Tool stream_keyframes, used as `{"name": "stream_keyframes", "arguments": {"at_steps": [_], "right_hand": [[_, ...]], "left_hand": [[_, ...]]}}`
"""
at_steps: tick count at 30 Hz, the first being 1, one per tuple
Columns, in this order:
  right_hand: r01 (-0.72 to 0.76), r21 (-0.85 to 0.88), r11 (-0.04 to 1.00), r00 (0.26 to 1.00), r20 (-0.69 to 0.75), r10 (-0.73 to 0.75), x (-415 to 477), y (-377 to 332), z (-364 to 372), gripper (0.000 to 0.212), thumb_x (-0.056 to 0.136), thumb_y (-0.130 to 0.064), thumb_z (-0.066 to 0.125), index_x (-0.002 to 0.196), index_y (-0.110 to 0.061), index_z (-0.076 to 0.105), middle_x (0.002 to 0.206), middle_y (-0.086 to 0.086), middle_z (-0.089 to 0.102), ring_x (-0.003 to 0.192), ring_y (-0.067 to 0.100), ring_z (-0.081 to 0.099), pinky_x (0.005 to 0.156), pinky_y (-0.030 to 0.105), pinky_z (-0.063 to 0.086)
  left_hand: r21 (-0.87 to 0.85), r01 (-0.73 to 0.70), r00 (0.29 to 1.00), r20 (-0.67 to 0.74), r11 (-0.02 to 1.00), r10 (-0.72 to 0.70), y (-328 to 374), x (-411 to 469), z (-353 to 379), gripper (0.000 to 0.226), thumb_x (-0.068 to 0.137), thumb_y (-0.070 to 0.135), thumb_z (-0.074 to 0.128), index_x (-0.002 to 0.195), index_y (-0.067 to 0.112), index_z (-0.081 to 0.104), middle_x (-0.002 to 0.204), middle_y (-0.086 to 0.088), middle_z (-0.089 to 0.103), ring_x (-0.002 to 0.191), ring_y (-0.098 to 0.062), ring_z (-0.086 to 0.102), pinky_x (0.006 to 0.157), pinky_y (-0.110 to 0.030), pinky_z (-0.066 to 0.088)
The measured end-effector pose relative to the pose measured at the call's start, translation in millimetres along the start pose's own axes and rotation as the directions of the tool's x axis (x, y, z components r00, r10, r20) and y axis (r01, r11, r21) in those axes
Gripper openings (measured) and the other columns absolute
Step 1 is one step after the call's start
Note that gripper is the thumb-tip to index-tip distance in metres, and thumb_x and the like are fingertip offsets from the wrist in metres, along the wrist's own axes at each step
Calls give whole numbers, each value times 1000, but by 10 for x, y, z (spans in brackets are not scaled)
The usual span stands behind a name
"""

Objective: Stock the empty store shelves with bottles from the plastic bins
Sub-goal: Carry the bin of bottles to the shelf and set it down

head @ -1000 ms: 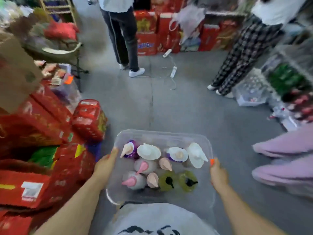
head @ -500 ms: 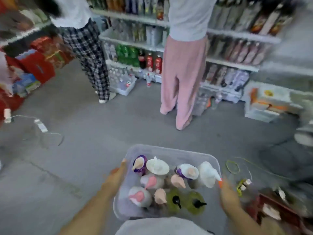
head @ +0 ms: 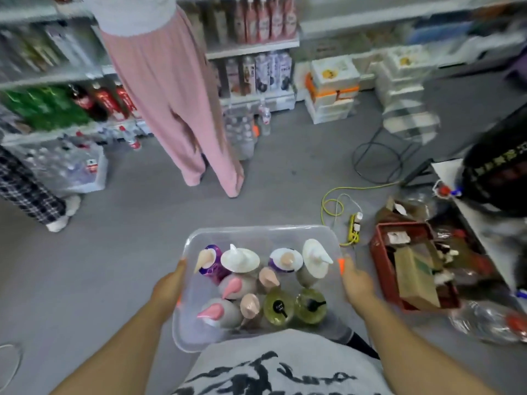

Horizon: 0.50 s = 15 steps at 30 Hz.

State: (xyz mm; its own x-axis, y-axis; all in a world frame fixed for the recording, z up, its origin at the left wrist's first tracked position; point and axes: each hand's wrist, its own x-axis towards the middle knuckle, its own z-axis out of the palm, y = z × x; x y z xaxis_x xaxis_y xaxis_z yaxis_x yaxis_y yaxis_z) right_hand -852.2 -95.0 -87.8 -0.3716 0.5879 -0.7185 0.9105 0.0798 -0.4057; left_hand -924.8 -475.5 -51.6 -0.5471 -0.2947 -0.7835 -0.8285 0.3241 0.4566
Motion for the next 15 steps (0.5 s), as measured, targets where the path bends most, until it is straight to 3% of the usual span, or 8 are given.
{"name": "stream_keyframes", "arguments": {"at_steps": [3,5,9,11,15], "right_hand": [[-4,-7,1000,1000,2,4,231,-282,-163,77,99,-61,28,120,3,66,121,29,63,109,40,60,98,43,48],[34,-26,999,999,16,-34,425,-591,-355,73,102,-56,28,121,4,64,125,29,61,114,41,58,97,40,44],[69,-33,997,997,22,-68,969,-1129,-880,72,103,-55,26,123,4,63,128,30,59,118,41,55,97,40,39],[73,5,997,997,-19,-73,1199,-1304,-1155,73,102,-56,28,125,5,62,130,29,59,116,40,55,102,41,40],[77,81,994,988,-138,-65,1632,-1700,-1664,74,102,-57,26,135,1,57,135,28,56,120,43,53,106,47,40]], "left_hand": [[12,-9,1000,-6,1000,9,265,261,225,76,81,83,47,94,12,71,98,-12,70,93,-33,66,89,-45,53],[-26,-6,1000,-19,1000,5,452,326,429,72,85,78,47,95,11,68,99,-13,67,95,-34,64,91,-46,51],[-59,-61,998,-29,996,59,1124,304,960,64,92,71,44,87,10,64,90,-12,63,79,-29,58,77,-39,46],[-47,-129,991,-38,991,127,1555,292,1236,67,92,73,40,76,11,62,79,-10,60,70,-28,54,68,-36,42],[-63,-203,979,-10,977,203,2432,253,1702,66,91,72,44,76,11,64,78,-8,64,67,-25,56,61,-32,43]]}}
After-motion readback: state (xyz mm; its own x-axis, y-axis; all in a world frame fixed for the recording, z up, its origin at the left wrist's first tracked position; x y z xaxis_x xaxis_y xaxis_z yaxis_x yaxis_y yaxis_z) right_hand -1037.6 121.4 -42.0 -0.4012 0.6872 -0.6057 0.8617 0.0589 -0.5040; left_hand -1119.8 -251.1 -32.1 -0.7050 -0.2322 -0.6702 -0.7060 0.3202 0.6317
